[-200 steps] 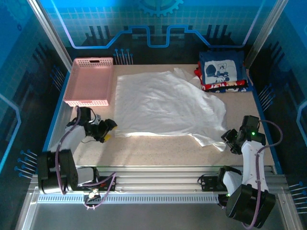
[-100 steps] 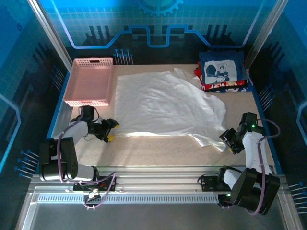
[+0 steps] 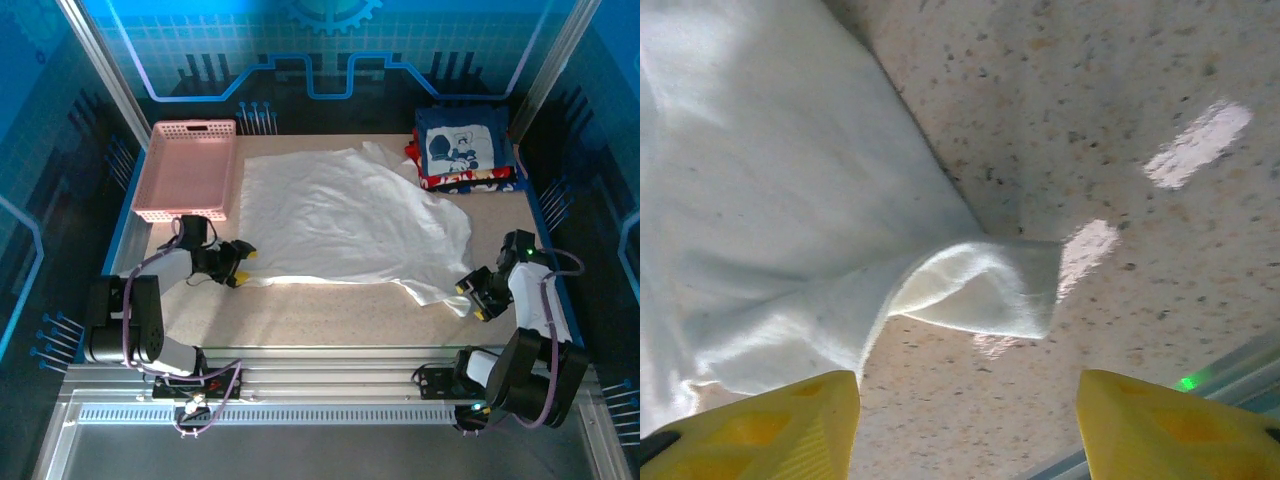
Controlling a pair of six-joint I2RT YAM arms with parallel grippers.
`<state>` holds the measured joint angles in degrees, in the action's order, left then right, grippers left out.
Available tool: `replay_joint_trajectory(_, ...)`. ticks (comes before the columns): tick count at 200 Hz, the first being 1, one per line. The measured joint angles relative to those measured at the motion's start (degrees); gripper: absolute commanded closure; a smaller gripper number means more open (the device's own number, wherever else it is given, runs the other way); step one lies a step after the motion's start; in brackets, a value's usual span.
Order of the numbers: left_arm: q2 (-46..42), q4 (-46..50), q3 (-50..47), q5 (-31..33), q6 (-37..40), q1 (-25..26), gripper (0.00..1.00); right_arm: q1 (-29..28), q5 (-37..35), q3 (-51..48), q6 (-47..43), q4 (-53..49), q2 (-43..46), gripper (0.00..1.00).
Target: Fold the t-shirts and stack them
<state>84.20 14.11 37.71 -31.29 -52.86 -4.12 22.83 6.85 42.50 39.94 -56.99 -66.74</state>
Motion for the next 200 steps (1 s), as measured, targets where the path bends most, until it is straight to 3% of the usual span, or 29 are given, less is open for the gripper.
replay_joint_trajectory(45, 2.2, -3.7, -1.2, 0.0, -2.8, 0.9, 0.45, 7.7, 7.7, 1.4, 0.1, -0.1, -0.1, 0.38)
replay_joint_trajectory(68, 3.7, -5.0, -1.6, -0.1, -3.7, 1.3, 0.57, 10.3, 11.4, 1.3, -0.1, -0.2, -0.4, 0.38)
replay_joint_trajectory(84, 4.6, -6.1, -1.7, 0.0, -4.5, 1.5, 0.67, 10.6, 13.5, 0.3, 0.0, 0.6, -1.3, 0.38)
replay_joint_trajectory(110, 5.6, -7.0, -1.9, -0.1, -4.3, 1.7, 0.75, 10.7, 15.5, -1.6, 0.2, 2.3, -4.1, 0.38)
replay_joint_trajectory(200, 5.9, -7.4, -2.6, -0.2, -4.2, 2.1, 0.93, 12.5, 15.0, -4.3, 0.9, 7.7, -9.8, 0.47)
